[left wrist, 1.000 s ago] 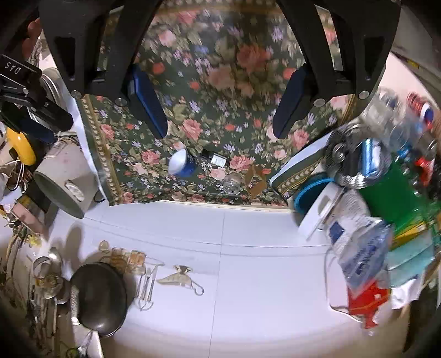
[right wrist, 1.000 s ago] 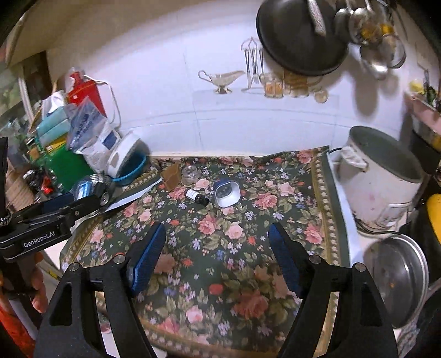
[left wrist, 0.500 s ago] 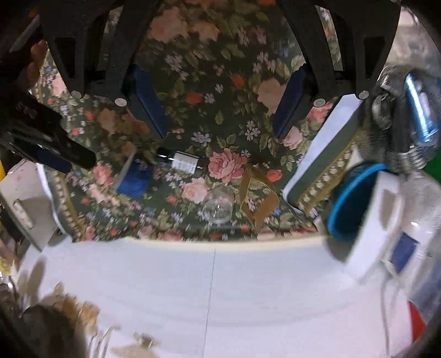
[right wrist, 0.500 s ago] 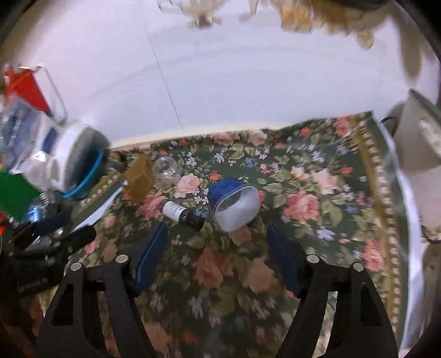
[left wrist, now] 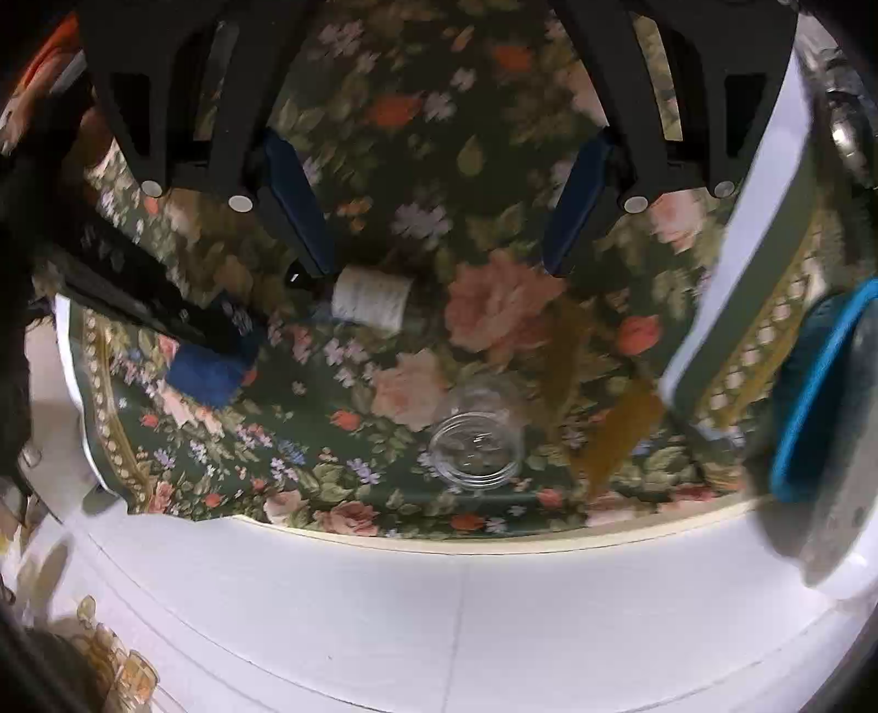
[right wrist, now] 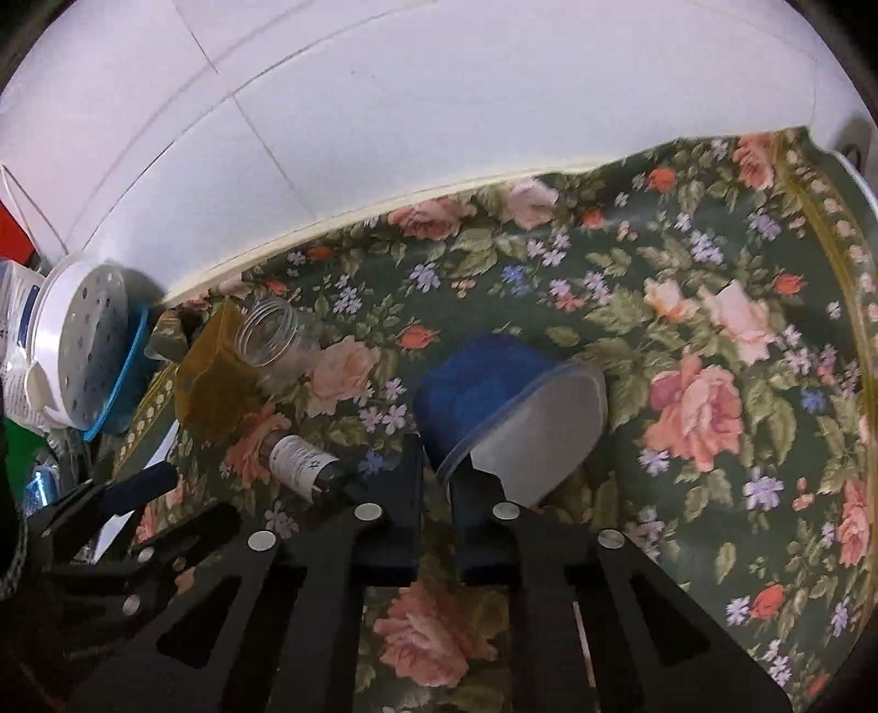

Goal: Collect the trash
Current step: 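Reach left gripper to brown medicine bottle while right gripper reaches blue cup, then grasp brown medicine bottle with left gripper while right gripper grasps blue-white cup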

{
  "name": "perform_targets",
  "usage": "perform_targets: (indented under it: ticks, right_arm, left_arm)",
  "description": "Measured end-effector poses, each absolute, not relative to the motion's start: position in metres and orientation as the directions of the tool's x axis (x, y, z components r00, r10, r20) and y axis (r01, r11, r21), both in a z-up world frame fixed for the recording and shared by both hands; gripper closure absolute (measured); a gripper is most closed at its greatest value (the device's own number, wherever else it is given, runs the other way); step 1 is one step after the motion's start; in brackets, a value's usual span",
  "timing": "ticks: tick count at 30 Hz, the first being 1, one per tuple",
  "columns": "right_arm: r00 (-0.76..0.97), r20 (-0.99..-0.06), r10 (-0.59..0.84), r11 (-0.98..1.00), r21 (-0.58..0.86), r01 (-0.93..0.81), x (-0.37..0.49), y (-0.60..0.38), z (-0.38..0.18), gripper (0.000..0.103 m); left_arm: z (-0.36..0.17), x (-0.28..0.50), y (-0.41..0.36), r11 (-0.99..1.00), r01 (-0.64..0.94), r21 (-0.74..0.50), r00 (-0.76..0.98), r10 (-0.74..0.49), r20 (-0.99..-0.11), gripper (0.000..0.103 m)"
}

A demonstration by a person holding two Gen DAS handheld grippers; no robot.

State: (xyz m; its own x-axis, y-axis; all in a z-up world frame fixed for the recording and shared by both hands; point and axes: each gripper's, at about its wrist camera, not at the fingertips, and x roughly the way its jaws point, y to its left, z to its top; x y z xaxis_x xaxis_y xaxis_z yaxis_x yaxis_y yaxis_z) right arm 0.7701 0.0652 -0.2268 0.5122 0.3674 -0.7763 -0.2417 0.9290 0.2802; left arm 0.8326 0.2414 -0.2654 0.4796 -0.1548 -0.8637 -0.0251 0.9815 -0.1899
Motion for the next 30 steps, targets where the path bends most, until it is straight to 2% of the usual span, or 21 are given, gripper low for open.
perform_targets:
  ticks: [4, 8, 15, 18, 23, 24, 26, 29, 30]
  right_arm:
    - [0.548, -0.765, 0.339, 0.940, 0.255, -0.226, 0.765, 0.053, -0.217, 0.097]
    - [0.562, -0.757, 0.334, 0.942, 0.280, -0.183, 0.762, 0.031, -0.211, 0.097]
    - [0.582, -0.757, 0.298, 0.953, 0.268, -0.139, 0.755, 0.010, -0.203, 0.097]
    - [0.586, -0.757, 0.290, 0.955, 0.267, -0.128, 0.752, 0.004, -0.202, 0.097]
    - [0.593, -0.754, 0.283, 0.956, 0.267, -0.118, 0.745, -0.002, -0.198, 0.097]
    - [0.593, -0.753, 0.286, 0.956, 0.268, -0.120, 0.744, -0.002, -0.197, 0.097]
    - [0.594, -0.751, 0.289, 0.955, 0.266, -0.128, 0.741, -0.002, -0.195, 0.097]
    - [0.595, -0.747, 0.297, 0.953, 0.268, -0.140, 0.736, -0.002, -0.192, 0.097]
    - [0.594, -0.745, 0.302, 0.952, 0.271, -0.144, 0.734, -0.003, -0.191, 0.097]
  left_arm:
    - [-0.278, 0.852, 0.222, 0.979, 0.037, -0.198, 0.451, -0.193, -0.871, 0.024]
    - [-0.289, 0.866, 0.206, 0.991, 0.072, -0.117, 0.445, -0.137, -0.885, 0.022]
    - [-0.302, 0.879, 0.218, 0.972, -0.009, -0.236, 0.440, -0.208, -0.873, 0.021]
    - [-0.303, 0.878, 0.207, 0.987, 0.027, -0.161, 0.456, -0.155, -0.876, 0.022]
    - [-0.305, 0.865, 0.193, 0.996, 0.073, -0.056, 0.476, -0.084, -0.876, 0.044]
    - [-0.305, 0.861, 0.192, 0.996, 0.074, -0.056, 0.477, -0.085, -0.875, 0.046]
    - [-0.304, 0.854, 0.193, 0.996, 0.070, -0.064, 0.477, -0.089, -0.875, 0.062]
    - [-0.301, 0.847, 0.199, 0.991, 0.061, -0.117, 0.449, -0.132, -0.884, 0.076]
    - [-0.300, 0.845, 0.200, 0.989, 0.057, -0.135, 0.441, -0.146, -0.885, 0.076]
